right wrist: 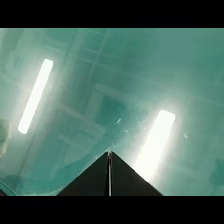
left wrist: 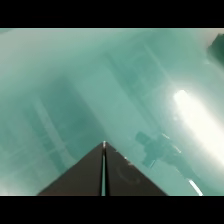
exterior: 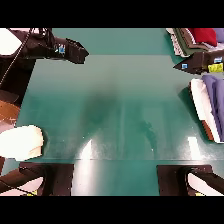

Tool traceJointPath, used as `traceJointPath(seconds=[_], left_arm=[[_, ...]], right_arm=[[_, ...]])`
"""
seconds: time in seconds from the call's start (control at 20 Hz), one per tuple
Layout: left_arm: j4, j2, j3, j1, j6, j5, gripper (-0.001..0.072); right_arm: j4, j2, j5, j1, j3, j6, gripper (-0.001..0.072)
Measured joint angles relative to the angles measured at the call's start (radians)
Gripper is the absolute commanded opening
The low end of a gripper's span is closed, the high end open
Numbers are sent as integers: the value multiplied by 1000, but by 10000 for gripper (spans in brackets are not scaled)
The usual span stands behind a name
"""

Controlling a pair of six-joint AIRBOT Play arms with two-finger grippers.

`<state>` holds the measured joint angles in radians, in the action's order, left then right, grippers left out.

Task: Fold the shirts.

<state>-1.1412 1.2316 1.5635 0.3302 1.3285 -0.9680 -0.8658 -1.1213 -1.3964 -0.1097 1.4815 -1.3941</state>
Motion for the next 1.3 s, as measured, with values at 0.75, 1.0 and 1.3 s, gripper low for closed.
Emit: traceJointPath(seconds=[0.75, 1.0, 1.3], left_arm=[[0, 0, 0, 0, 0, 19, 32], [-10, -4, 5, -15, 0, 21, 30], [-164, -141, -114, -272, 47, -207, 31]], right_arm=[[1, 0, -15, -2, 0, 0, 10], [1, 0, -30, -2, 0, 0, 10], [0, 0, -58, -2, 0, 0, 10]])
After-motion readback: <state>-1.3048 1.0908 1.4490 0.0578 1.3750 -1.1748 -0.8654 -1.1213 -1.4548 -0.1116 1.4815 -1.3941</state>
